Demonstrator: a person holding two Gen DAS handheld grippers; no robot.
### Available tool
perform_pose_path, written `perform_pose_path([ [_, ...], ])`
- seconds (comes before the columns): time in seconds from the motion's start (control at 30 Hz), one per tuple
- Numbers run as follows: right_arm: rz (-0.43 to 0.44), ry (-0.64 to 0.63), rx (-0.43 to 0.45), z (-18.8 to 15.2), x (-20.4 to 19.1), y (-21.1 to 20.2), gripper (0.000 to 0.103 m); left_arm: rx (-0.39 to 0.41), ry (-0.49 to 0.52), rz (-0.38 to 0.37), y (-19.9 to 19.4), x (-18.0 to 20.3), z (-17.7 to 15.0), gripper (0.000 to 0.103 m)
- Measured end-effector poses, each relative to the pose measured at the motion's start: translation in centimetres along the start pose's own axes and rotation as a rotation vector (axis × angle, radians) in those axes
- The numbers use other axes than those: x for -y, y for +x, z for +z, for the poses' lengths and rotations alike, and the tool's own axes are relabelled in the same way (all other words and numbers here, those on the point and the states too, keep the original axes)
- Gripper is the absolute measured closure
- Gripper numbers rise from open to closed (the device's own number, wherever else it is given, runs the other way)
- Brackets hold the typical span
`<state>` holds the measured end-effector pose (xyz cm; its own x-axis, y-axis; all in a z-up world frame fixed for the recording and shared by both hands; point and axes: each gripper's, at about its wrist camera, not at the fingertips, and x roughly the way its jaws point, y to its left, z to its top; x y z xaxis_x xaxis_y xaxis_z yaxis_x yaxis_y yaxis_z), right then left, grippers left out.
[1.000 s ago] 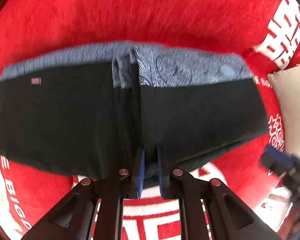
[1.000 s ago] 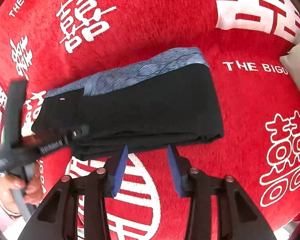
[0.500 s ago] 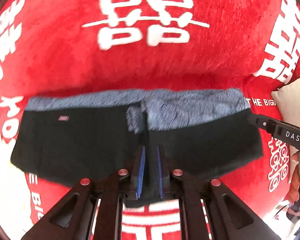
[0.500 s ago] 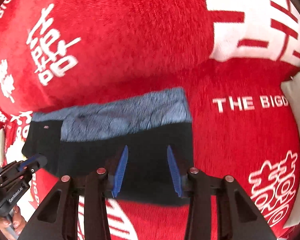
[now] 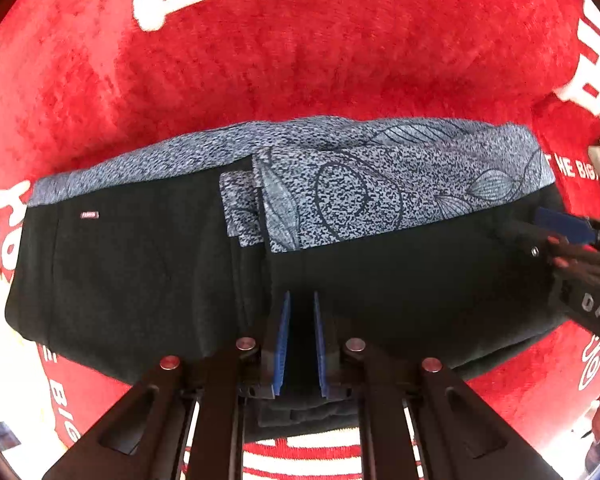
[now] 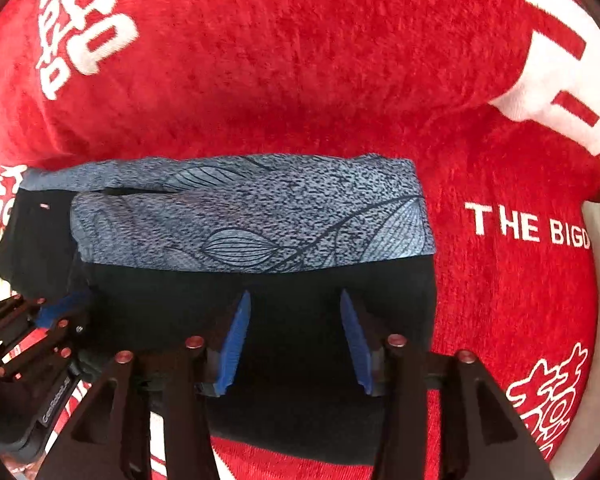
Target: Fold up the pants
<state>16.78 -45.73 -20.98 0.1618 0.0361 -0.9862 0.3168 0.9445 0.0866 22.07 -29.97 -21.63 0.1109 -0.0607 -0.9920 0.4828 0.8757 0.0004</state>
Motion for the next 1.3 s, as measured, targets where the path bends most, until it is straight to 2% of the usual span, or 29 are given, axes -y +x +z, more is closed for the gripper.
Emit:
perform_pose_path([
  [0.1, 0.041, 0.007, -0.003, -0.4, 0.3, -1.0, 0.044, 0.005, -0.016, 0.022, -1.1, 0.3, -0.3, 0.090],
  [0.23, 0.043, 0.006, 0.008, -1.4, 0.9, -2.9, 0.033, 0.027, -0.039, 0.003, -3.1, -0.2, -1.3, 0.089],
  [0.27, 0.043, 0.005, 0.010, -1.8, 0.9, -3.4, 0.031, 0.032, -0.044, 0.001, -3.7, -0.2, -1.7, 0.061],
  [0.3, 0.039, 0.002, 0.011, -2.2, 1.0, -4.0, 0.028, 0.041, -0.054, 0.006, -4.4, -0.2, -2.0, 0.011],
  [0.33, 0.036, -0.002, 0.010, -2.6, 0.9, -4.3, 0.026, 0.059, -0.064, 0.018, -5.1, -0.4, -2.5, 0.000],
  [0.37, 0.039, -0.007, 0.007, -2.9, 0.8, -4.8, 0.024, 0.084, -0.065, 0.026, -5.9, -0.3, -2.8, 0.000],
  [0.5, 0.052, -0.015, 0.002, -4.1, 1.0, -6.2, 0.023, 0.088, -0.082, 0.020, -8.0, 0.2, -4.0, 0.000],
  [0.77, 0.076, -0.048, -0.002, -5.9, 0.5, -8.6, 0.020, 0.075, -0.136, 0.025, -8.6, 0.3, -6.0, 0.000],
  [1.3, 0.079, -0.155, -0.006, -5.4, 0.3, -9.2, 0.019, 0.071, -0.234, 0.068, -10.1, 0.2, -7.8, 0.000],
])
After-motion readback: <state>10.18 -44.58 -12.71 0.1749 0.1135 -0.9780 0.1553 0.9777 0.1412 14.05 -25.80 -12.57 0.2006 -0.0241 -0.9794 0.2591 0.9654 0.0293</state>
